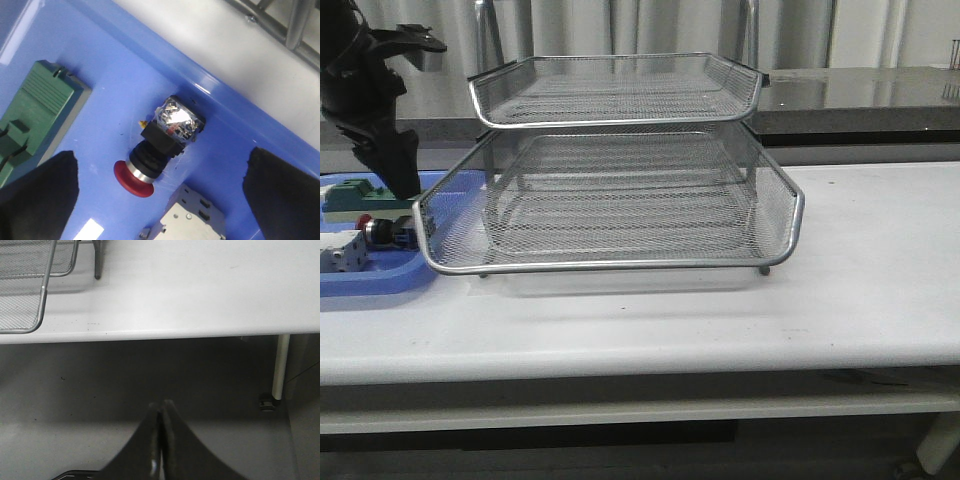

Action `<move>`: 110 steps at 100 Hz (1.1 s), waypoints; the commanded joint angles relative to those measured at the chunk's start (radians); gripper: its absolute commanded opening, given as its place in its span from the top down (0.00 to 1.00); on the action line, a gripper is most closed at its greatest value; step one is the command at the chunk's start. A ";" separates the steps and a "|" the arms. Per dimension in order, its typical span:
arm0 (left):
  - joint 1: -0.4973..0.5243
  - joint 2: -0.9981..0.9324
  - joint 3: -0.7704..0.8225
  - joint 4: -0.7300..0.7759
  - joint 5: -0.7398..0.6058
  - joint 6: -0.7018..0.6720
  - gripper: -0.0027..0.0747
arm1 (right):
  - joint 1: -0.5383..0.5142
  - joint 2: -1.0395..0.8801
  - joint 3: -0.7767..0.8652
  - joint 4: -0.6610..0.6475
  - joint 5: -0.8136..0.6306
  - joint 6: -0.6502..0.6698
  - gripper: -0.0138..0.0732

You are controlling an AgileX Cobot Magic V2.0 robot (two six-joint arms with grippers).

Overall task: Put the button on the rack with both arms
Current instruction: 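Lower the left gripper onto the red push-button switch and close it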

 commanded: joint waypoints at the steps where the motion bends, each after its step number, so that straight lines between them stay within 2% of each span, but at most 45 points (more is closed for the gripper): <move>1: 0.000 -0.046 -0.040 0.003 -0.040 0.005 0.14 | 0.001 0.004 -0.033 -0.013 -0.052 0.001 0.92; 31: 0.000 -0.031 -0.044 0.005 -0.081 0.051 0.14 | 0.001 0.004 -0.033 -0.013 -0.052 0.001 0.92; 110: 0.000 0.029 -0.044 0.007 -0.109 0.053 0.14 | 0.001 0.004 -0.033 -0.013 -0.052 0.001 0.92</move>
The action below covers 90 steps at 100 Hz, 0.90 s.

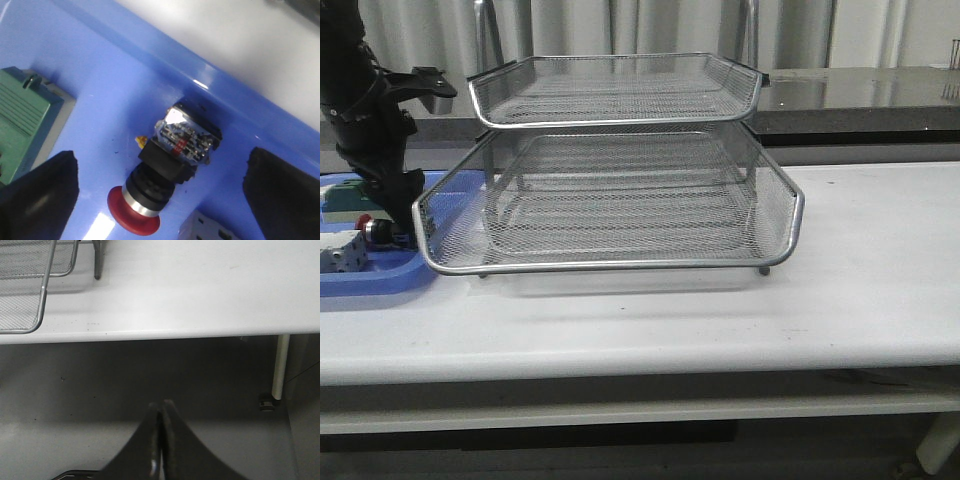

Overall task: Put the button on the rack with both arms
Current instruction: 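Lower the left gripper onto the red push-button switch and close it, then lift the red push-button with the left gripper and carry it toward the rack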

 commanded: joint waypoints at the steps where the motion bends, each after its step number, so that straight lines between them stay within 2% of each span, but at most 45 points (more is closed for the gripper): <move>1: 0.000 -0.060 -0.029 -0.006 -0.051 0.000 0.14 | 0.001 0.004 -0.033 -0.013 -0.052 0.001 0.92; 90: 0.000 -0.012 -0.029 0.011 -0.100 0.023 0.14 | 0.001 0.004 -0.033 -0.013 -0.052 0.001 0.92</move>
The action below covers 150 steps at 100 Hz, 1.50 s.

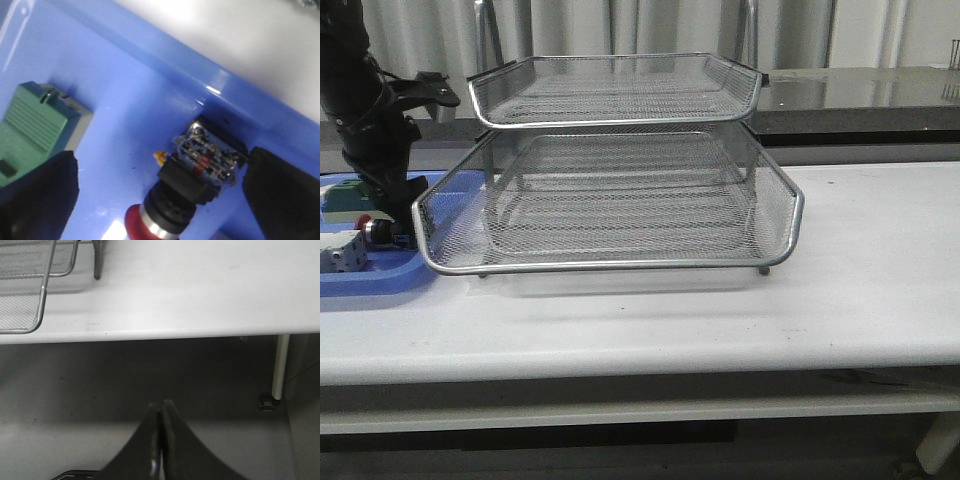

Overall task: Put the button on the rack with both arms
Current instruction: 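Lift the red push-button with the left gripper and carry it toward the rack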

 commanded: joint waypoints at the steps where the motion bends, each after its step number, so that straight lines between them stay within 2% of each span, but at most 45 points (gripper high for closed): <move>1: 0.000 -0.041 -0.029 0.000 -0.030 -0.001 0.14 | 0.001 0.004 -0.033 -0.013 -0.052 0.001 0.92; 52: 0.000 -0.007 -0.029 -0.007 -0.026 -0.001 0.16 | 0.001 0.004 -0.033 -0.013 -0.051 0.001 0.92; 59: 0.000 -0.007 -0.029 -0.007 -0.024 -0.001 0.22 | 0.001 0.004 -0.033 -0.013 -0.051 0.001 0.92; 93: 0.002 -0.007 -0.029 -0.031 0.015 -0.001 0.72 | 0.001 0.004 -0.033 -0.013 -0.051 0.001 0.92; 106: 0.002 -0.007 -0.029 -0.032 0.020 -0.001 0.86 | 0.001 0.004 -0.033 -0.013 -0.051 0.001 0.92; 116: 0.002 -0.011 -0.031 -0.032 0.031 -0.001 0.90 | 0.001 0.004 -0.033 -0.013 -0.051 0.001 0.92; 128: 0.002 -0.013 -0.072 -0.035 0.089 -0.010 0.90 | 0.001 0.004 -0.033 -0.013 -0.051 0.001 0.92; 150: 0.002 -0.013 -0.229 -0.075 0.194 -0.062 0.90 | 0.001 0.004 -0.033 -0.013 -0.051 0.001 0.92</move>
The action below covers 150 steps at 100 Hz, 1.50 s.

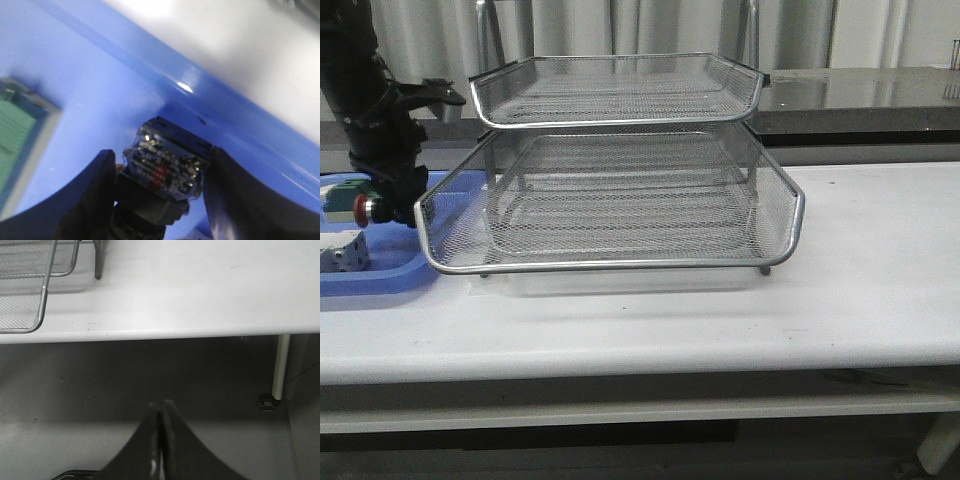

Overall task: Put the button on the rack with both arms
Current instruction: 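Lift the red push-button with the left gripper and carry it toward the rack, then lower the button into the pulled-out middle tray and open the left gripper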

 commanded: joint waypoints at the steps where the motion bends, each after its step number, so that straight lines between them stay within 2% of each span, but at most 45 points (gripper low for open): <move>1: 0.002 -0.069 -0.091 -0.039 0.033 -0.027 0.90 | 0.001 0.004 -0.033 -0.013 -0.051 0.001 0.92; 17: 0.002 -0.078 -0.182 -0.050 0.135 -0.054 0.90 | 0.001 0.004 -0.033 -0.013 -0.051 0.001 0.92; 31: 0.002 -0.111 -0.188 -0.050 0.181 -0.053 0.90 | 0.001 0.004 -0.033 -0.013 -0.051 0.001 0.92; 46: 0.003 -0.149 -0.188 -0.062 0.204 -0.058 0.90 | 0.001 0.004 -0.033 -0.013 -0.051 0.001 0.92; 80: 0.002 -0.261 -0.169 -0.064 0.206 -0.182 0.90 | 0.001 0.004 -0.033 -0.013 -0.051 0.001 0.92; 109: 0.002 -0.412 -0.003 -0.069 0.206 -0.242 0.90 | 0.001 0.004 -0.033 -0.013 -0.051 0.001 0.92; 131: -0.003 -0.561 0.194 -0.168 0.206 -0.283 0.90 | 0.001 0.004 -0.033 -0.013 -0.051 0.001 0.92; 150: -0.069 -0.673 0.301 -0.172 0.206 -0.283 0.90 | 0.001 0.004 -0.033 -0.013 -0.051 0.001 0.92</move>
